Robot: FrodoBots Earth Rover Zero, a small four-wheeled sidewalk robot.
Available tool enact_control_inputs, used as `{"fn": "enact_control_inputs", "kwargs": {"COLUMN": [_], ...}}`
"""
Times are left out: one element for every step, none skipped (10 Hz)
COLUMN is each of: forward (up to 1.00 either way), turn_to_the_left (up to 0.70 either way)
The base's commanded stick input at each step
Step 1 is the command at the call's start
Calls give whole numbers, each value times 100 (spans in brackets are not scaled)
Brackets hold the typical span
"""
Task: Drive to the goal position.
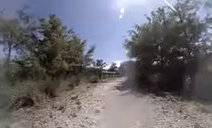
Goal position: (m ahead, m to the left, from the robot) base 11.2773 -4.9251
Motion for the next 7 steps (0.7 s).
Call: {"fn": "enact_control_inputs", "kwargs": {"forward": [45, 45, 45, 45, 45, 45, 45], "turn_to_the_left": [0, 0, 0, 0, 0, 0, 0]}}
